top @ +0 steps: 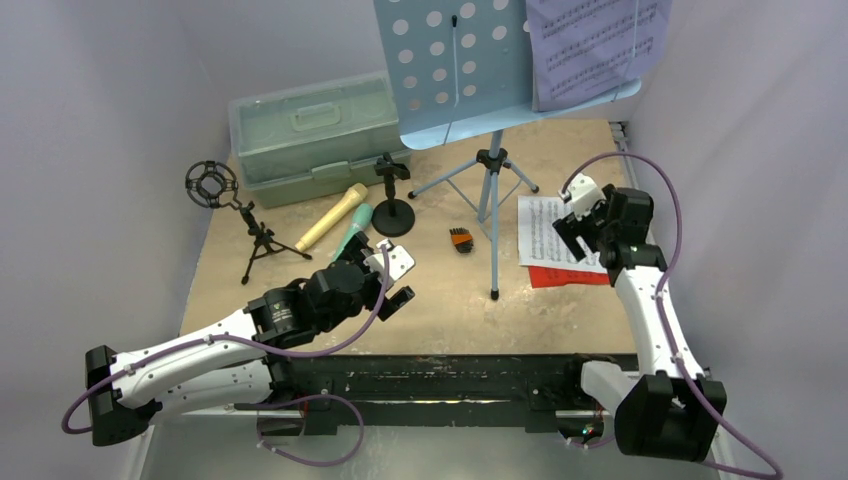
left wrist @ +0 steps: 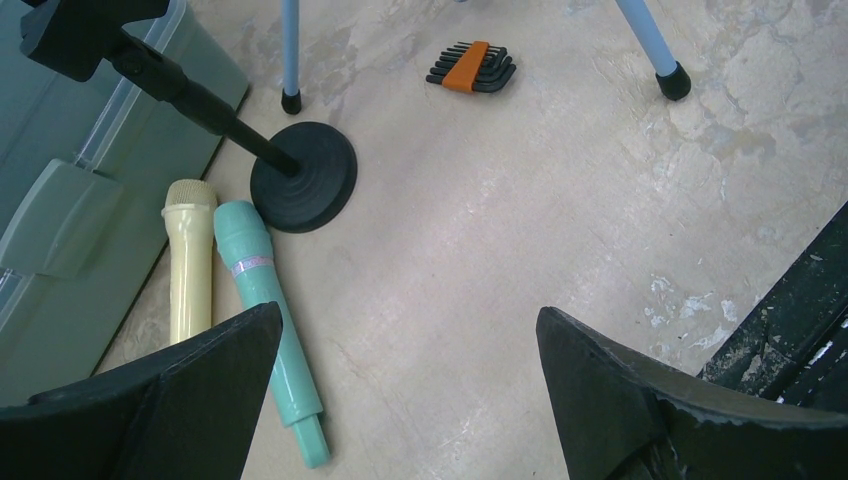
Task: Pack up the instrument practice props
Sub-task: Place the sheet music at the center of the board, then pick up the sheet music from the music stand.
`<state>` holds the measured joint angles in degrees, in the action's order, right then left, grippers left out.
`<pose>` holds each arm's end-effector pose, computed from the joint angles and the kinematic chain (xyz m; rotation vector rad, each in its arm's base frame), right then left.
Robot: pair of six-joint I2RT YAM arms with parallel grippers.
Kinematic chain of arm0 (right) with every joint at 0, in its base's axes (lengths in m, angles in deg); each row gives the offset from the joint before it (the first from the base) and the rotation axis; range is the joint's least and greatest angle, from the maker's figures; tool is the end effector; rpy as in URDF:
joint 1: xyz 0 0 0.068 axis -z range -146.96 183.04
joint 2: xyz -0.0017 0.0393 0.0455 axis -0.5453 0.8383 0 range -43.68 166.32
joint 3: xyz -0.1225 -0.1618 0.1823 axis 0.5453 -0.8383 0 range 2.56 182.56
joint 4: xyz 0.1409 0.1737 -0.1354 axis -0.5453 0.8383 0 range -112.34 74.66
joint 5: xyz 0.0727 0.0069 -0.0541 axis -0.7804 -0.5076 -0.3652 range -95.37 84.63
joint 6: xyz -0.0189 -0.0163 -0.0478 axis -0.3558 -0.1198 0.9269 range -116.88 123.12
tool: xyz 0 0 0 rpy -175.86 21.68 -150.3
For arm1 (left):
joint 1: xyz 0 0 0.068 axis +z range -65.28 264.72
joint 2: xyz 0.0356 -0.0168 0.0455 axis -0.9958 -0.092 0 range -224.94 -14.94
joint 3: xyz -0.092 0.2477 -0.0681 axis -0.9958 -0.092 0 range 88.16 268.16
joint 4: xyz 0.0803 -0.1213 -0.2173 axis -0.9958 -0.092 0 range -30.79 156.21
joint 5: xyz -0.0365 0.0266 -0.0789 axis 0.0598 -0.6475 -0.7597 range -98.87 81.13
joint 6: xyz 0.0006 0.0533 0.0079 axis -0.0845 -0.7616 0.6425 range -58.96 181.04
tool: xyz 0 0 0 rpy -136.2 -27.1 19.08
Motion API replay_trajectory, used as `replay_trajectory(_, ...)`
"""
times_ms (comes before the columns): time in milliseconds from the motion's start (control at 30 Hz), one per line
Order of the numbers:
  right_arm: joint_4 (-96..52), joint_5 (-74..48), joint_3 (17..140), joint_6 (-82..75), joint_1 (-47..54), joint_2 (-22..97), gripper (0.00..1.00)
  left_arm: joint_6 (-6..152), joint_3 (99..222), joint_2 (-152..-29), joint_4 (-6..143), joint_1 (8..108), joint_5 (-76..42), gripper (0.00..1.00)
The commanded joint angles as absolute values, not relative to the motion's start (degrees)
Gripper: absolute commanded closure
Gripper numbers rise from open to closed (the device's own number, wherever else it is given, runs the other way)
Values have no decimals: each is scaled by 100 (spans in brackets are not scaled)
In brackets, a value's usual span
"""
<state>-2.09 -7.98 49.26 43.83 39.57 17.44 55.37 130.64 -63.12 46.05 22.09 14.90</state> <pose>0.2335 -0.0252 0.2795 -0.6735 2.1007 -0.4172 0.0999 -0.1618 0.2992 0.8916 1.7773 -0.2242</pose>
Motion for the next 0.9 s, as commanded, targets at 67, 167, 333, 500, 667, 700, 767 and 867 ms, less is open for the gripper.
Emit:
replay_trajectory(67, 1262, -2073, 5183, 4536, 3990, 1221, 6, 5444, 13072, -6214, 4857, 2247, 1438, 1)
replay_trajectory(167, 1676, -2424, 5248, 4631, 3990, 997, 5, 5443, 13070, -6214, 4862, 2249, 1433, 1)
replay_trajectory(333, 2308, -2950, 5395, 4796, 3985, 671, 4, 5443, 13072, -6222, 4857, 2249, 1433, 1)
replay_trajectory(500, 2933, -3482, 5657, 5002, 3990, 457, 4, 5446, 13072, -6222, 4863, 2258, 1441, 1)
replay_trajectory(667, 3492, -3758, 5991, 5221, 3990, 392, 1, 5453, 13069, -6232, 4864, 2275, 1434, 1)
replay_trajectory(700, 3562, -3841, 6044, 5231, 3990, 388, 1, 5449, 13069, -6231, 4864, 2282, 1433, 1)
replay_trajectory(767, 3674, -4010, 6142, 5257, 3985, 370, 1, 5453, 13076, -6231, 4863, 2292, 1433, 1)
replay_trajectory(867, 3792, -4142, 6250, 5290, 3990, 377, 1, 5449, 13070, -6231, 4862, 2293, 1425, 1)
